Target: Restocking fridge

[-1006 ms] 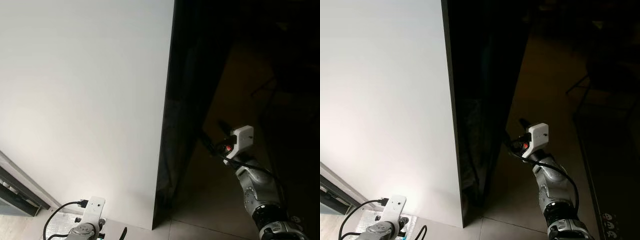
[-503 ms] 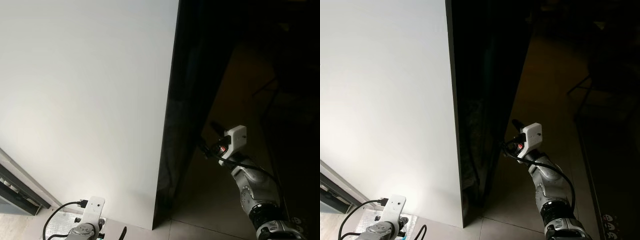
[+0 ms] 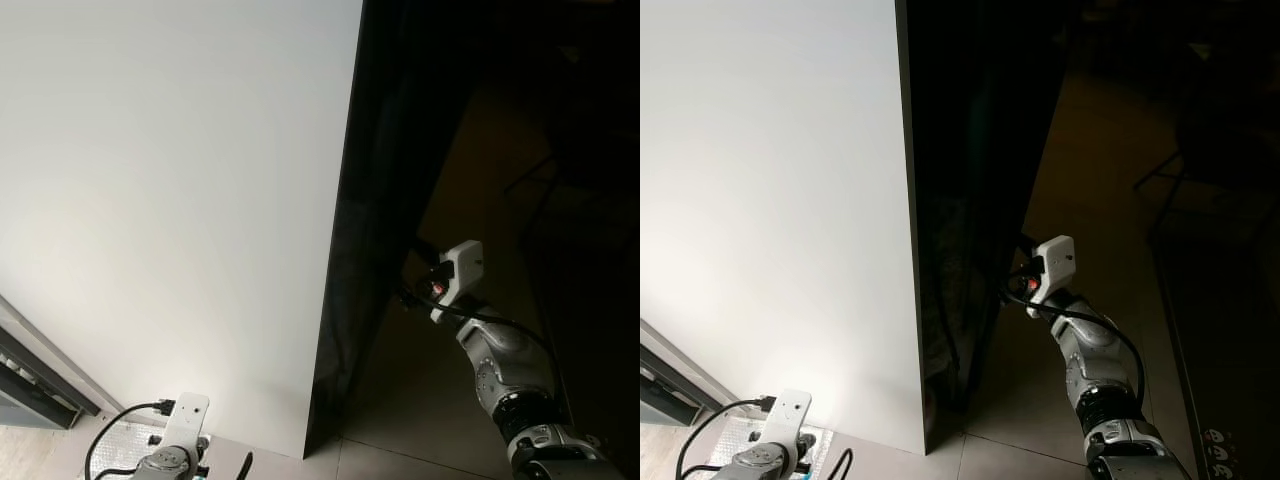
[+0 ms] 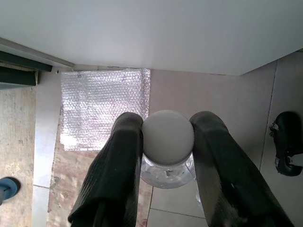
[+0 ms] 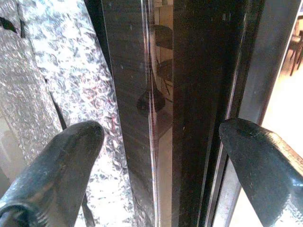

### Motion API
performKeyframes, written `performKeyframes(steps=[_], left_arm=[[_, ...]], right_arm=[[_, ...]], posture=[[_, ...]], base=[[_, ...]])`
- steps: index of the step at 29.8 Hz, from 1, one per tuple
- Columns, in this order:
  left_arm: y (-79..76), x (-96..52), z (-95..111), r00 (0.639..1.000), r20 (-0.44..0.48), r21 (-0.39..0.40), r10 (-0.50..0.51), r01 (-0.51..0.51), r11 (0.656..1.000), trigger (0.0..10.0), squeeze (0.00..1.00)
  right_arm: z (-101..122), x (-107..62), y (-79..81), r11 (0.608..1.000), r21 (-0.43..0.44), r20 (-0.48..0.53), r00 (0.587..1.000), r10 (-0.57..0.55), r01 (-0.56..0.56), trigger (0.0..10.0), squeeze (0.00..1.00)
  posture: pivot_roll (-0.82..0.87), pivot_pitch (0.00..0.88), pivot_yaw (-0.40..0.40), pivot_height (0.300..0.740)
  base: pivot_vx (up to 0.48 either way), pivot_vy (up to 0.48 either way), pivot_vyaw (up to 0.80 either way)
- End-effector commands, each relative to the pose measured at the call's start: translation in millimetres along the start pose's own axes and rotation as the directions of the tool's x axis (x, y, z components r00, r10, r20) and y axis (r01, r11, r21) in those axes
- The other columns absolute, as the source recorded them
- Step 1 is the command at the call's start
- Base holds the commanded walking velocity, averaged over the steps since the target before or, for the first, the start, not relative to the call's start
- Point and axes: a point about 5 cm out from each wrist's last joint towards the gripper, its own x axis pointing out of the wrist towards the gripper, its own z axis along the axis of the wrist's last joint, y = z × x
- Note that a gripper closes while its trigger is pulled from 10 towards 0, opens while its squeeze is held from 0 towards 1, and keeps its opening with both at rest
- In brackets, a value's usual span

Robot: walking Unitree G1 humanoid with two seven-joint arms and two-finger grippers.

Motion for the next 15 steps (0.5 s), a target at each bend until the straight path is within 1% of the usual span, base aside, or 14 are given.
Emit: performKeyframes(steps=[1, 7, 13, 15], left_arm=[[-0.5, 0.0, -0.3, 1.0, -0.004, -0.005, 0.002, -0.002, 1.0, 10.0, 0.0], [-0.6, 0.1, 0.0, 1.0, -0.003, -0.006, 0.002, -0.002, 1.0, 10.0, 0.0], [-0.8, 0.1, 0.0, 1.0, -0.003, -0.006, 0.004, -0.004, 1.0, 10.0, 0.0], [-0.9, 0.1, 0.0, 1.0, -0.004, -0.008, 0.004, -0.004, 1.0, 10.0, 0.0]], right_arm=[[4.0, 3.3, -3.3, 1.0, -0.018, -0.007, 1.0, -0.008, 0.008, 10.0, 0.0], [9.8, 7.8, -6.2, 1.0, -0.023, -0.003, 1.0, -0.012, 0.012, 10.0, 0.0], [15.1, 13.6, -7.4, 0.998, -0.058, -0.011, 1.0, -0.015, 0.015, 10.0, 0.0], [19.1, 16.5, -9.8, 0.996, -0.082, -0.007, 0.999, -0.043, 0.042, 10.0, 0.0]], posture=[[-0.12, 0.02, -0.064, 0.74], [-0.11, 0.023, -0.065, 0.74], [-0.11, 0.025, -0.068, 0.74], [-0.11, 0.025, -0.07, 0.74]], base=[[0.0, 0.0, 0.0], [0.0, 0.0, 0.0], [0.0, 0.0, 0.0], [0.0, 0.0, 0.0]])
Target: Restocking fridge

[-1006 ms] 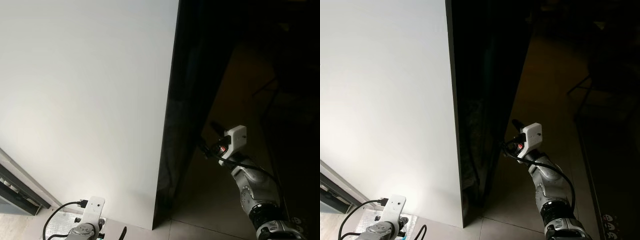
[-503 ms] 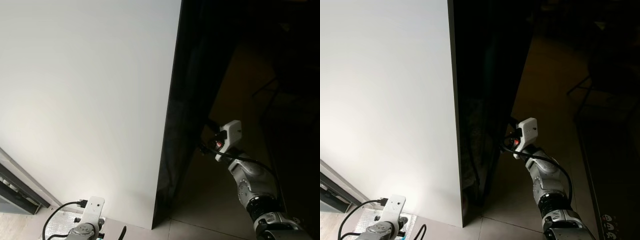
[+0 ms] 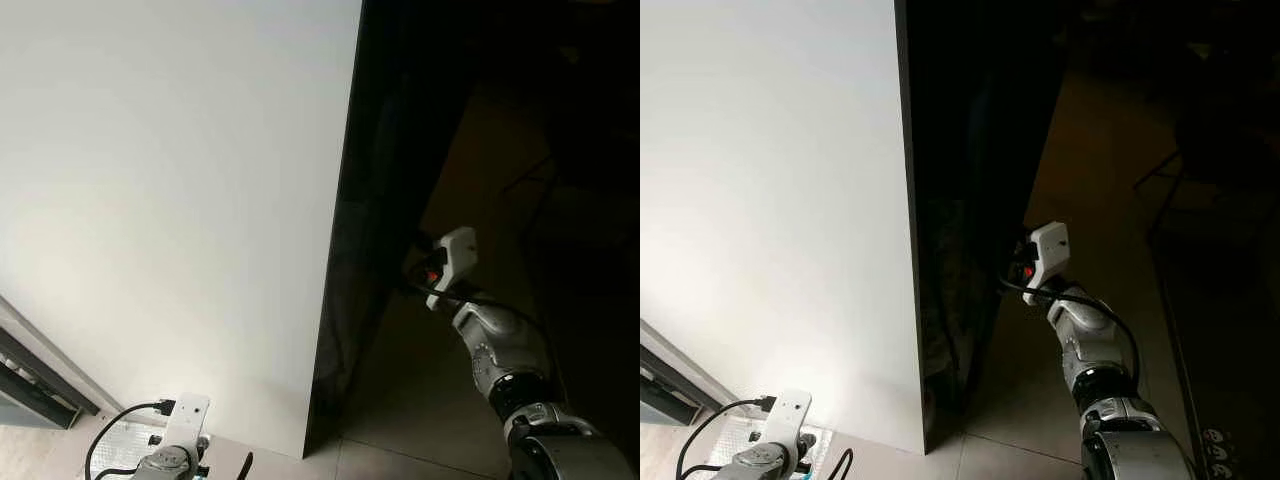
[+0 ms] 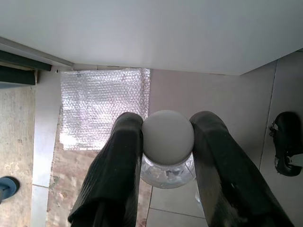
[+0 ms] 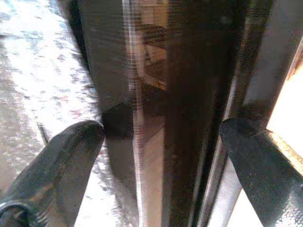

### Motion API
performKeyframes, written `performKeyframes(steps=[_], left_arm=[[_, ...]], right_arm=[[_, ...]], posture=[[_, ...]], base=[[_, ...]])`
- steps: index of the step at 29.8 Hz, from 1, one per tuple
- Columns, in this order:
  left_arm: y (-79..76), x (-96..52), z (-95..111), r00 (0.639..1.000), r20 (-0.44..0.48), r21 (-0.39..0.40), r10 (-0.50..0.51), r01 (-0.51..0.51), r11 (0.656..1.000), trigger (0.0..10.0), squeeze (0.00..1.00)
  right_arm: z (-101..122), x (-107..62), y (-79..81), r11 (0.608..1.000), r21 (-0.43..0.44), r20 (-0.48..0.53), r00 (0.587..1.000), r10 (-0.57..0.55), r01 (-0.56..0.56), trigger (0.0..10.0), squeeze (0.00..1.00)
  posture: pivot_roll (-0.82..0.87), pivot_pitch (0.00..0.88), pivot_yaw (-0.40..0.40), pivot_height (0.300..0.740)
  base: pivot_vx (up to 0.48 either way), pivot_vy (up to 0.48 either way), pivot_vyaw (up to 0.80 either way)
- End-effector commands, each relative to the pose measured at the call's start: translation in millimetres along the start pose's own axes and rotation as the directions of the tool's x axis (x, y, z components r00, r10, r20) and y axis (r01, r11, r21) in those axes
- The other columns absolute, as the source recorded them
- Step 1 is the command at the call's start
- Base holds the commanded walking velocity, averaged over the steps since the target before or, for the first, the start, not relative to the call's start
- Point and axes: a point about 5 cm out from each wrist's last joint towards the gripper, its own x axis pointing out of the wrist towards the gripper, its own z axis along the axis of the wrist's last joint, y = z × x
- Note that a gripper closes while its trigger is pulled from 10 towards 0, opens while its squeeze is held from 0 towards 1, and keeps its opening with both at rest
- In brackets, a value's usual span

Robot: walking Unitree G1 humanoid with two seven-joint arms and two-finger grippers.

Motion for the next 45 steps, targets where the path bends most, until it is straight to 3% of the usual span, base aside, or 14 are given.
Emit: performKeyframes(steps=[1, 17, 22, 25, 31, 34, 36, 37, 40, 43, 45], left_arm=[[-0.7, 0.1, -0.1, 1.0, -0.004, -0.007, 0.003, -0.003, 1.0, 10.0, 0.0], [-1.6, 0.1, -0.2, 1.0, -0.005, -0.012, -0.001, 0.001, 1.0, 10.0, 0.0], [-1.3, 0.0, -0.4, 1.0, -0.005, -0.01, -0.001, 0.001, 1.0, 10.0, 0.0], [-1.3, 0.0, -0.5, 1.0, -0.005, -0.009, -0.002, 0.002, 1.0, 10.0, 0.0], [-1.0, 0.0, -0.5, 1.0, -0.006, -0.005, -0.004, 0.004, 1.0, 10.0, 0.0], [-1.0, 0.0, -0.5, 1.0, -0.006, -0.005, -0.005, 0.005, 1.0, 10.0, 0.0], [-0.9, 0.1, -0.4, 1.0, -0.006, -0.005, -0.006, 0.006, 1.0, 10.0, 0.0], [-0.9, 0.1, -0.3, 1.0, -0.007, -0.004, -0.007, 0.007, 1.0, 10.0, 0.0], [-0.9, 0.1, -0.2, 1.0, -0.007, -0.003, -0.009, 0.009, 1.0, 10.0, 0.0], [-1.0, 0.1, -0.2, 1.0, -0.007, -0.002, -0.01, 0.01, 1.0, 10.0, 0.0], [-0.9, 0.1, -0.2, 1.0, -0.007, -0.001, -0.01, 0.01, 1.0, 10.0, 0.0]], right_arm=[[6.1, 2.3, -4.9, 0.999, -0.041, -0.001, 1.0, -0.022, 0.022, 10.0, 0.0], [8.9, -8.2, -28.1, 0.955, -0.119, 0.021, 0.963, -0.27, 0.27, 10.0, 0.0], [11.0, -27.5, -48.6, 0.879, -0.15, 0.07, 0.892, -0.447, 0.453, 10.0, 0.0], [9.9, -32.5, -52.1, 0.861, -0.154, 0.076, 0.874, -0.479, 0.485, 10.0, 0.0], [-1.8, -54.7, -62.7, 0.781, -0.174, 0.069, 0.798, -0.598, 0.6, 10.0, 0.0], [-4.4, -57.8, -63.5, 0.769, -0.181, 0.062, 0.788, -0.613, 0.613, 10.0, 0.0], [-14.4, -74.9, -70.0, 0.709, -0.189, 0.04, 0.727, -0.685, 0.679, 10.0, 0.0], [-21.3, -90.6, -76.0, 0.645, -0.201, 0.028, 0.662, -0.749, 0.738, 10.0, 0.0], [-31.4, -109.1, -82.0, 0.587, -0.205, -0.015, 0.598, -0.802, 0.783, 10.0, 0.0], [-38.8, -120.0, -84.1, 0.563, -0.204, -0.05, 0.566, -0.823, 0.801, 10.0, 0.0], [-45.4, -132.2, -87.2, 0.521, -0.181, -0.086, 0.515, -0.853, 0.834, 10.0, 0.0]], posture=[[-0.11, 0.025, -0.07, 0.74], [-0.11, 0.028, -0.073, 0.74], [-0.11, 0.029, -0.071, 0.74], [-0.11, 0.029, -0.071, 0.74], [-0.11, 0.031, -0.071, 0.74], [-0.11, 0.03, -0.071, 0.74], [-0.12, 0.029, -0.071, 0.74], [-0.12, 0.03, -0.07, 0.74], [-0.12, 0.03, -0.07, 0.74], [-0.12, 0.03, -0.07, 0.74], [-0.12, 0.029, -0.068, 0.74]], base=[[0.0, 0.0, 0.0], [0.0, 0.0, 0.0], [0.0, 0.0, 0.0], [0.0, 0.0, 0.0], [0.0, 0.0, 0.0], [0.0, 0.0, 0.0], [0.0, 0.0, 0.0], [0.0, 0.0, 0.0], [0.0, 0.0, 0.0], [0.0, 0.0, 0.0], [0.0, 0.0, 0.0]])
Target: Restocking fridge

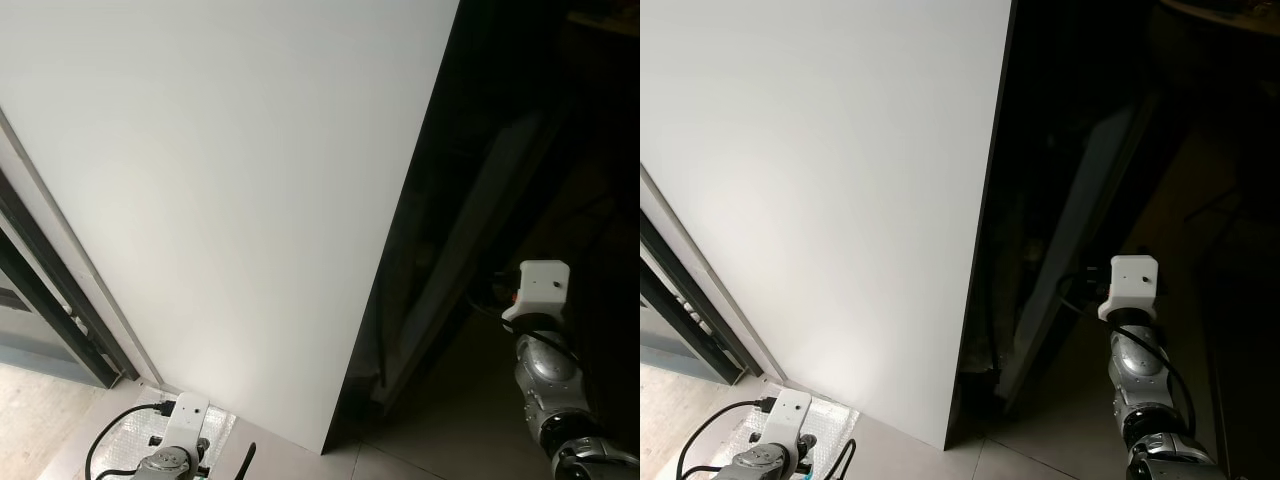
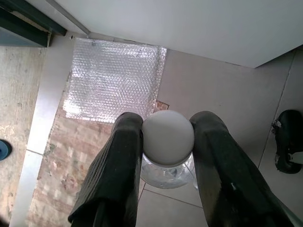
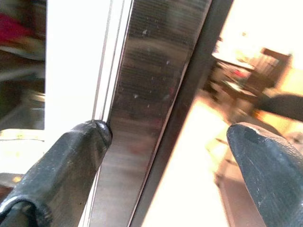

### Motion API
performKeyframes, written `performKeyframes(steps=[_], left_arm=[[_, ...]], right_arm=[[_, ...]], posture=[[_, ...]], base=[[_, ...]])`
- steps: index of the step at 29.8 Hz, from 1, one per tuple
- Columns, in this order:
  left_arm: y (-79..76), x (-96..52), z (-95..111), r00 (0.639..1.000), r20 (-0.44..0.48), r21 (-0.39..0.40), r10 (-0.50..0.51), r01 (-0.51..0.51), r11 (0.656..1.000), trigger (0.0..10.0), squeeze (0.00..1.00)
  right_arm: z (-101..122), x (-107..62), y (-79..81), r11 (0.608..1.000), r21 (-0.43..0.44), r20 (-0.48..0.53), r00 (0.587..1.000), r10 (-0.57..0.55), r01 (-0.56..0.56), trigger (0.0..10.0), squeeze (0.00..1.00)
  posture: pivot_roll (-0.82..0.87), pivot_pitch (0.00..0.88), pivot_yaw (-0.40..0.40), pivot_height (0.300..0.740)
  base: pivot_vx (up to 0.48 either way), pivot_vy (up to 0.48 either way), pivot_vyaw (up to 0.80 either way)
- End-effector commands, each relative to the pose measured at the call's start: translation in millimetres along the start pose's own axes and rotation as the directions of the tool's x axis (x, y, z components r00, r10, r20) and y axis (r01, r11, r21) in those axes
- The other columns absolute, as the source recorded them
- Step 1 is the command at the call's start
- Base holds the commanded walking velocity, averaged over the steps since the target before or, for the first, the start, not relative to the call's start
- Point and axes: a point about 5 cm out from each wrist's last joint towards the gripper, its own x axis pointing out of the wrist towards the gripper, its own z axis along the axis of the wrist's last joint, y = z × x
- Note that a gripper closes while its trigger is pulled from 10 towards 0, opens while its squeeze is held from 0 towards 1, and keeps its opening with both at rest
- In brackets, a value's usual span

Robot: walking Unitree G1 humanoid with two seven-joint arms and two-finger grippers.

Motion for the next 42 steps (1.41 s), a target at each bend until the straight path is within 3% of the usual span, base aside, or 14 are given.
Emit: performKeyframes(steps=[1, 2, 5, 6, 11, 14, 19, 20, 22, 23, 26, 27, 33, 42], left_arm=[[-0.3, 0.1, 0.4, 1.0, -0.004, 0.003, -0.006, 0.006, 1.0, 10.0, 0.0], [0.0, 0.1, 0.4, 1.0, -0.005, 0.004, -0.006, 0.006, 1.0, 10.0, 0.0], [0.1, 0.1, 0.5, 1.0, -0.005, 0.005, -0.005, 0.005, 1.0, 10.0, 0.0], [0.3, 0.1, 0.5, 1.0, -0.005, 0.006, -0.005, 0.005, 1.0, 10.0, 0.0], [0.1, 0.1, 0.2, 1.0, -0.006, 0.009, -0.007, 0.007, 1.0, 10.0, 0.0], [-0.3, 0.0, -0.4, 1.0, -0.009, 0.013, -0.014, 0.014, 1.0, 10.0, 0.0], [-1.5, -0.1, -3.0, 0.999, -0.031, 0.008, -0.031, 0.031, 0.999, 10.0, 0.0], [-1.7, -0.2, -4.8, 0.999, -0.042, -0.014, -0.029, 0.028, 1.0, 10.0, 0.0], [-1.7, -0.2, -4.8, 0.999, -0.042, -0.014, -0.029, 0.028, 1.0, 10.0, 0.0], [-2.0, -0.3, -6.6, 0.998, -0.053, -0.035, -0.026, 0.024, 0.999, 10.0, 0.0], [-1.6, -0.4, -7.6, 0.998, -0.06, -0.019, -0.021, 0.02, 1.0, 10.0, 0.0], [-1.4, -0.5, -7.9, 0.998, -0.062, -0.017, -0.019, 0.018, 1.0, 10.0, 0.0], [-0.7, -0.5, -8.0, 0.998, -0.062, 0.0, -0.028, 0.028, 1.0, 10.0, 0.0], [1.4, -0.2, -5.1, 0.997, -0.069, 0.051, -0.037, 0.041, 0.998, 10.0, 0.0]], right_arm=[[-23.6, -11.9, -22.4, 0.993, 0.021, -0.133, 0.985, -0.113, 0.117, 10.0, 0.0], [-33.5, -18.8, -37.2, 0.979, 0.055, -0.192, 0.965, -0.181, 0.195, 10.0, 0.0], [-38.8, -23.5, -46.9, 0.971, 0.051, -0.222, 0.95, -0.218, 0.234, 10.0, 0.0], [-44.6, -29.2, -57.7, 0.961, 0.035, -0.257, 0.932, -0.256, 0.274, 10.0, 0.0], [-57.3, -40.7, -64.2, 0.955, 0.004, -0.315, 0.907, -0.28, 0.296, 10.0, 0.0], [-69.7, -49.9, -56.4, 0.961, -0.009, -0.372, 0.891, -0.26, 0.276, 10.0, 0.0], [-92.9, -66.3, -31.6, 0.984, 0.052, -0.5, 0.857, -0.123, 0.172, 10.0, 0.0], [-108.2, -80.3, -14.1, 0.995, 0.064, -0.589, 0.808, -0.023, 0.075, 10.0, 0.0], [-108.2, -80.3, -14.1, 0.995, 0.064, -0.589, 0.808, -0.023, 0.075, 10.0, 0.0], [-127.0, -103.6, 9.1, 0.993, 0.11, -0.682, 0.724, 0.1, -0.034, 10.0, 0.0], [-146.9, -138.4, 37.5, 0.971, 0.175, -0.767, 0.595, 0.239, -0.164, 10.0, 0.0], [-148.9, -142.6, 39.8, 0.969, 0.178, -0.777, 0.58, 0.245, -0.171, 10.0, 0.0], [-156.7, -159.1, 46.3, 0.969, 0.179, -0.811, 0.533, 0.242, -0.169, 10.0, 0.0], [-154.9, -154.4, 44.1, 0.965, 0.166, -0.812, 0.528, 0.25, -0.203, 10.0, 0.0]], posture=[[-0.12, 0.029, -0.068, 0.74], [-0.12, 0.028, -0.065, 0.74], [-0.12, 0.027, -0.066, 0.74], [-0.12, 0.025, -0.065, 0.74], [-0.12, 0.021, -0.064, 0.74], [-0.12, 0.014, -0.062, 0.74], [-0.12, 0.002, -0.059, 0.74], [-0.12, 0.0, -0.058, 0.74], [-0.12, 0.0, -0.058, 0.74], [-0.11, 0.0, -0.056, 0.74], [-0.11, 0.0, -0.054, 0.74], [-0.11, 0.0, -0.05, 0.74], [-0.11, 0.0, -0.041, 0.74], [-0.12, 0.01, -0.039, 0.74]], base=[[0.0, 0.0, 0.0], [0.0, 0.0, 0.0], [0.0, 0.0, 0.0], [0.0, 0.0, 0.0], [0.0, 0.0, 0.0], [0.0, 0.0, 0.0], [0.0, 0.0, 0.0], [0.0, 0.0, 0.0], [0.0, 0.0, 0.0], [0.0, 0.0, 0.0], [0.0, 0.0, 0.0], [0.0, 0.0, 0.0], [0.0, 0.0, 0.0], [0.0, -0.195, 0.0]])
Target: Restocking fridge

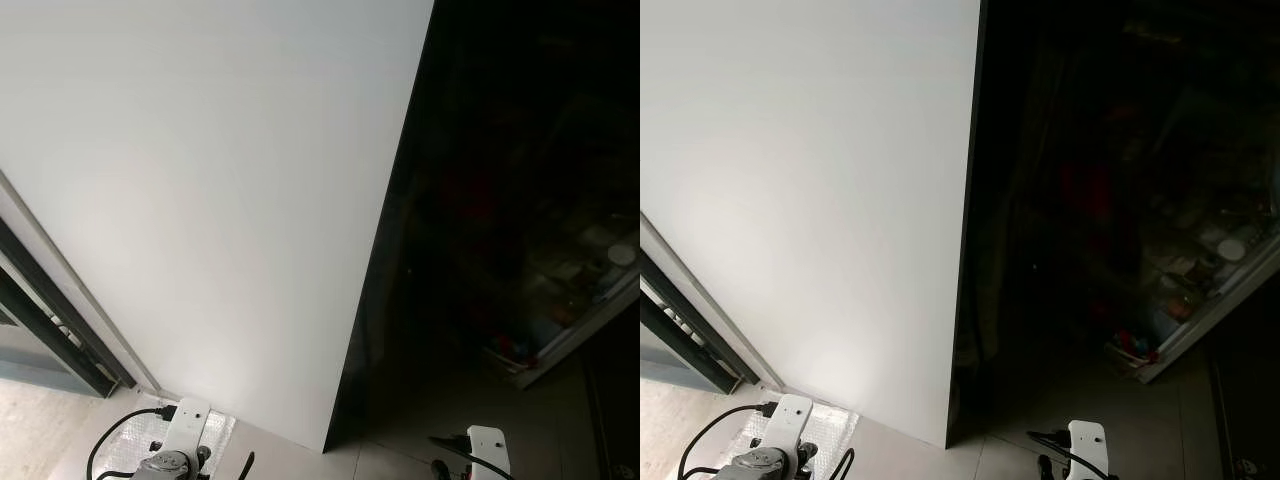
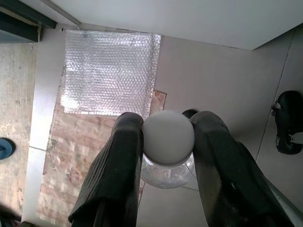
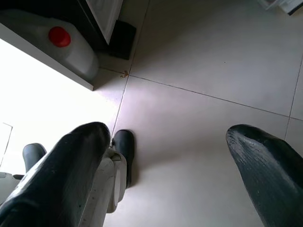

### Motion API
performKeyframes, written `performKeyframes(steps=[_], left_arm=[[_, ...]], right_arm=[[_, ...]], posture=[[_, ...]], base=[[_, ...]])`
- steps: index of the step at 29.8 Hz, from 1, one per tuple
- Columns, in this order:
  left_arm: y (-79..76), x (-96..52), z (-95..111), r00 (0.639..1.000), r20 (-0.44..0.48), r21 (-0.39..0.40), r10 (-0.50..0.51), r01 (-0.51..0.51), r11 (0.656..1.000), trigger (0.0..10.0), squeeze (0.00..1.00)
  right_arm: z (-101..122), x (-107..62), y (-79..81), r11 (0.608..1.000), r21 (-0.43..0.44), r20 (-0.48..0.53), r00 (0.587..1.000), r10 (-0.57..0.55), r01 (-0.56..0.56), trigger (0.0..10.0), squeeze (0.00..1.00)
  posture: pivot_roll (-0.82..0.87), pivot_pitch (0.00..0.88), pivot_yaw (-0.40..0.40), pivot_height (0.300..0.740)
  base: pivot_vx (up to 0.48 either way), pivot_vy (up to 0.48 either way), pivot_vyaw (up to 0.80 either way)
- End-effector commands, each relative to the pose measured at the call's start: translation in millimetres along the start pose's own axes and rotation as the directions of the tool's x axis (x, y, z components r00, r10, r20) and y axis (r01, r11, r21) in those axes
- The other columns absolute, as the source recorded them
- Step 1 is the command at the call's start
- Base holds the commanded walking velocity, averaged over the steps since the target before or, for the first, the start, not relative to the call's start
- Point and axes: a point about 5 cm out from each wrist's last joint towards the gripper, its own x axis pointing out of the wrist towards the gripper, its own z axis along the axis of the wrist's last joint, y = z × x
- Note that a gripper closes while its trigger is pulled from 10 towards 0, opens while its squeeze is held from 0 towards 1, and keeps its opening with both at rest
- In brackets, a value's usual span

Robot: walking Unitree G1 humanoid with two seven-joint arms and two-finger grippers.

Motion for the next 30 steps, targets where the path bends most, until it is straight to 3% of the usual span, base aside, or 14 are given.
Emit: performKeyframes(steps=[1, 11, 16, 20, 30], left_arm=[[1.2, 0.1, 1.6, 1.0, -0.008, 0.04, -0.002, 0.003, 0.999, 10.0, 0.0], [2.0, 0.2, 2.2, 1.0, -0.025, 0.063, 0.001, 0.0, 0.998, 10.0, 0.0], [2.0, 0.3, 2.3, 1.0, -0.026, 0.063, 0.005, -0.003, 0.998, 10.0, 0.0], [2.3, 0.2, 2.4, 1.0, -0.026, 0.065, 0.006, -0.005, 0.998, 10.0, 0.0], [3.2, 0.2, 2.5, 1.0, -0.028, 0.071, 0.006, -0.004, 0.997, 10.0, 0.0]], right_arm=[[7.1, 0.1, -6.0, 1.0, -0.014, 0.016, 1.0, -0.014, 0.015, 10.0, 0.0], [14.3, 0.4, -8.7, 0.998, -0.064, 0.038, 0.999, -0.019, 0.022, 10.0, 0.0], [3.6, 0.1, 0.1, 0.998, -0.066, 0.024, 1.0, -0.005, 0.006, 10.0, 0.0], [2.9, 0.1, 0.9, 0.997, -0.077, 0.021, 1.0, -0.003, 0.005, 10.0, 0.0], [5.3, 0.4, 2.4, 0.996, -0.094, 0.041, 0.999, -0.008, 0.012, 10.0, 0.0]], posture=[[-0.12, 0.01, -0.039, 0.74], [-0.12, 0.032, -0.041, 0.74], [-0.12, 0.032, -0.041, 0.74], [-0.12, 0.032, -0.039, 0.74], [-0.13, 0.031, -0.034, 0.74]], base=[[0.0, -0.371, 0.0], [0.0, -0.434, 0.0], [0.0, -0.461, 0.66], [0.0, -0.461, 0.0], [0.0, -0.461, 0.76]])
